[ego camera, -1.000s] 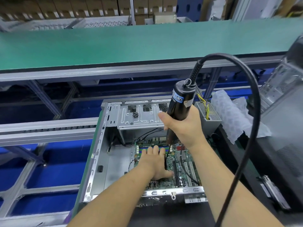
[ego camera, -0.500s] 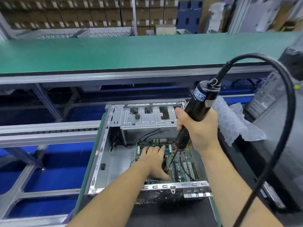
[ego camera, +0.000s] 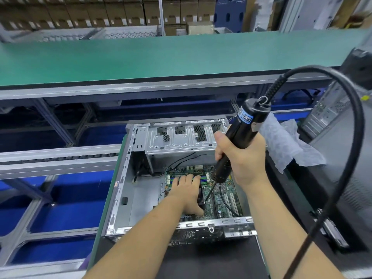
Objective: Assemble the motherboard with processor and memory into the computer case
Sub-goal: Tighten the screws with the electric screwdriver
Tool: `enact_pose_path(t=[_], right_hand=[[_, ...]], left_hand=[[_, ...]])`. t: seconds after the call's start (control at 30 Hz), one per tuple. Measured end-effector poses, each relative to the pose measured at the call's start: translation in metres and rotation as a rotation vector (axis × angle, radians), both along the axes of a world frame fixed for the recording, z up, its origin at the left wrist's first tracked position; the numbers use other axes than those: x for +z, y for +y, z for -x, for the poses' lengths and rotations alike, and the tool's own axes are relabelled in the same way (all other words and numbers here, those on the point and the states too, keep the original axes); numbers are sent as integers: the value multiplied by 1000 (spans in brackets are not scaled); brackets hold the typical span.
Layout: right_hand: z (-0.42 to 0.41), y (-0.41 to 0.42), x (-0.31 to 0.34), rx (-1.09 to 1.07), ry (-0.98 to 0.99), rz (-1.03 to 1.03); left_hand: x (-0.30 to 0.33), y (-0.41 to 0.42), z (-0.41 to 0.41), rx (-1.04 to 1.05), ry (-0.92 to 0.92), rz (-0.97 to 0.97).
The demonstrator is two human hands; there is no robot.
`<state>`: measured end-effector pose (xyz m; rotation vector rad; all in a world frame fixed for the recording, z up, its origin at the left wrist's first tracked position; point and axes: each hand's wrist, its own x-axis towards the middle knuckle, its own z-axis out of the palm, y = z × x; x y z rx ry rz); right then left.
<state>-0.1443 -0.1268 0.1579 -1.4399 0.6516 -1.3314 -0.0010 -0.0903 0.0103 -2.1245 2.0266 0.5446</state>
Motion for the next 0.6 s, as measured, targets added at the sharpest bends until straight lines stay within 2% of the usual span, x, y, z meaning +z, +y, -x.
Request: enact_pose_path(t=[0.2,0.33,0.4,0.43,0.53,0.6], right_hand=[[-2,0,2,25,21,11],[-2,3,3,72,38,11],[-3,6,3,110,76,32],[-3,7,3,130,95,41],[-6,7,6,170,115,31],[-6,4,6,182,107,10]], left_hand=[[-4,-1,-5,15,89,14],[6,-7,-12,261,469,14],[7,-11,-7,395,559,100],[7,-12,-4,418,525,147],[10,-20,7,356,245,254],[11,-29,10,346,125,270]])
